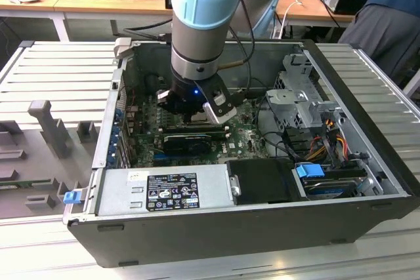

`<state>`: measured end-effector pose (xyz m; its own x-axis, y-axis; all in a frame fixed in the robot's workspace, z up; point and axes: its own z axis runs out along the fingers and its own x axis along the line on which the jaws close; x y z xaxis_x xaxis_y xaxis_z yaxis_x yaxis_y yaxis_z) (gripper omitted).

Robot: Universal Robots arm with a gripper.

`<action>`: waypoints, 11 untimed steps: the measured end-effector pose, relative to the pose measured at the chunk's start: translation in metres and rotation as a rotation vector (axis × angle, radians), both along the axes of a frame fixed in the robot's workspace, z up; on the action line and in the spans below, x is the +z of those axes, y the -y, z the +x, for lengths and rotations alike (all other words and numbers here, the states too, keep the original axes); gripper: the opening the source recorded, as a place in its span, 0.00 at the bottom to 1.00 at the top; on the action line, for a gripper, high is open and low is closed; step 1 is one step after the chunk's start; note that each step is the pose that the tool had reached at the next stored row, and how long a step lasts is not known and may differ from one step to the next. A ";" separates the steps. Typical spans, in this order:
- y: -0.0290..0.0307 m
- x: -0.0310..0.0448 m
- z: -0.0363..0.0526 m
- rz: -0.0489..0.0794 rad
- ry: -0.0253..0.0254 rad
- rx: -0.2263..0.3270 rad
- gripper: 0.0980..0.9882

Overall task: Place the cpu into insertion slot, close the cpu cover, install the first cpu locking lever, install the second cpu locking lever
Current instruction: 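Install the second cpu locking lever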

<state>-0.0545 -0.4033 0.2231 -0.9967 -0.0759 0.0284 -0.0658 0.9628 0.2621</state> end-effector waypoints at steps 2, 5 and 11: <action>0.0000 -0.0048 -0.0009 0.000 0.0000 0.000 0.01; 0.0005 -0.0097 -0.0074 0.003 -0.0002 0.000 0.01; 0.0047 -0.0139 -0.0092 0.042 0.0000 -0.002 0.01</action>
<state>-0.0637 -0.4081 0.2092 -0.9968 -0.0753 0.0253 -0.0642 0.9512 0.3019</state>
